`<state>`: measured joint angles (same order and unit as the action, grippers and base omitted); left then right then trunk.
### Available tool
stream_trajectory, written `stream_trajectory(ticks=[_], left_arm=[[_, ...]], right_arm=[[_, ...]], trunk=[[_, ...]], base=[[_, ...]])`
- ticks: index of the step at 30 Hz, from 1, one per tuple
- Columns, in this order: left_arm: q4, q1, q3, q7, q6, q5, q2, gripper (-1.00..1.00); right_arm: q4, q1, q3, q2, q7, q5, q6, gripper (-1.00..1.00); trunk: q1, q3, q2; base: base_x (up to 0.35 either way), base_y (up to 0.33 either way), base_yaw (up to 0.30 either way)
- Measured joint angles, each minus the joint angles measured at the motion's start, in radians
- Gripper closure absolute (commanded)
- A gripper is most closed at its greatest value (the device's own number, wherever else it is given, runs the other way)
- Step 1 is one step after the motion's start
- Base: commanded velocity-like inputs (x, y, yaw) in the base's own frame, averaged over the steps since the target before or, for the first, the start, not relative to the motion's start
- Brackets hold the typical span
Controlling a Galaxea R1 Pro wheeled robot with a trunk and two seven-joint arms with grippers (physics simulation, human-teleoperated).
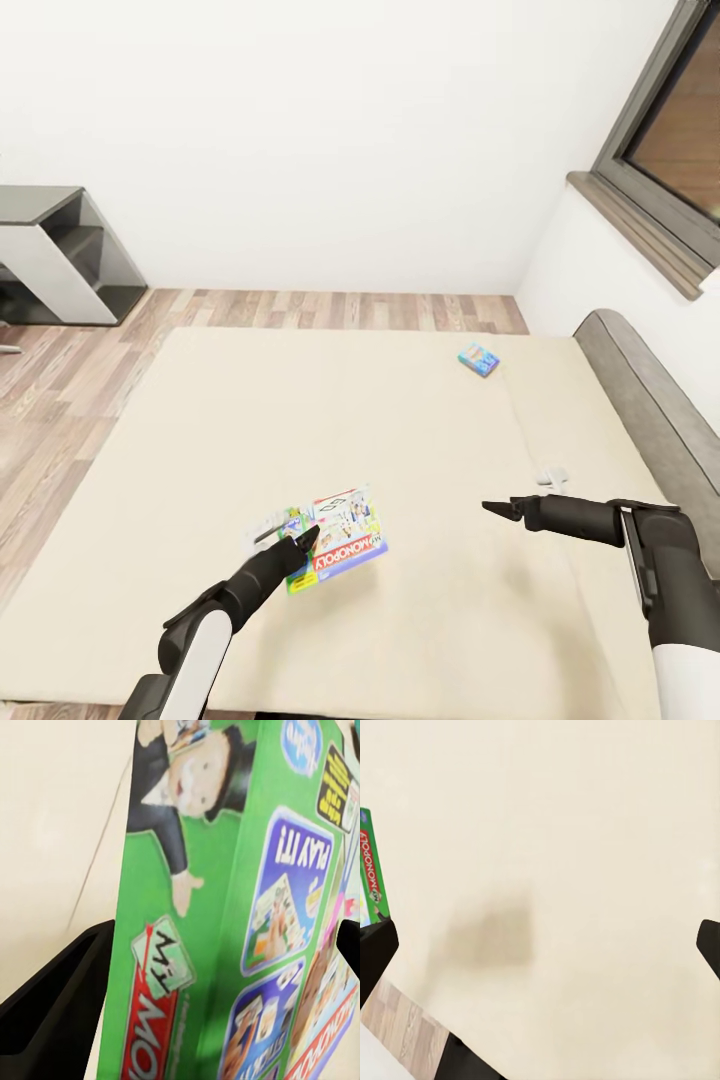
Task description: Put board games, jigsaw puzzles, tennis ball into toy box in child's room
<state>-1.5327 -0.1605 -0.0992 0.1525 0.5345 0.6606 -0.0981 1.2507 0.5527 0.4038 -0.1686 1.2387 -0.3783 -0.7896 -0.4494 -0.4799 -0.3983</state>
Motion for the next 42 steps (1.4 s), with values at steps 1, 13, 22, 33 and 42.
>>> stream_trajectory(ticks=[1,13,22,33,42], left_arm=[[0.0,0.0,0.0,0.0,0.0,0.0,0.0,1.0],[0.003,0.0,0.0,0.001,0.0,0.0,0.0,1.0],[0.004,0.0,0.0,0.001,0.0,0.0,0.0,1.0],[0.005,0.0,0.0,0.002,0.0,0.0,0.0,1.0],[0.005,0.0,0.0,0.002,0.0,0.0,0.0,1.0]], right_arm=[[0.0,0.0,0.0,0.0,0.0,0.0,0.0,-1.0],[0.0,0.0,0.0,0.001,0.0,0.001,0.0,-1.0],[0.0,0.0,-0.001,0.001,0.0,0.001,-0.001,-1.0],[0.0,0.0,0.005,-0.005,-0.001,0.0,-0.001,-1.0],[0.0,0.001,0.005,-0.007,-0.001,0.001,-0.002,-1.0]], trunk=[[0.0,0.002,0.0],[0.0,0.02,0.0],[0.0,0.034,0.0],[0.0,0.051,0.0],[0.0,0.065,0.0]], base=[[0.0,0.0,0.0],[0.0,0.0,0.0],[0.0,0.0,0.0],[0.0,0.0,-0.022],[0.0,0.0,-0.056]])
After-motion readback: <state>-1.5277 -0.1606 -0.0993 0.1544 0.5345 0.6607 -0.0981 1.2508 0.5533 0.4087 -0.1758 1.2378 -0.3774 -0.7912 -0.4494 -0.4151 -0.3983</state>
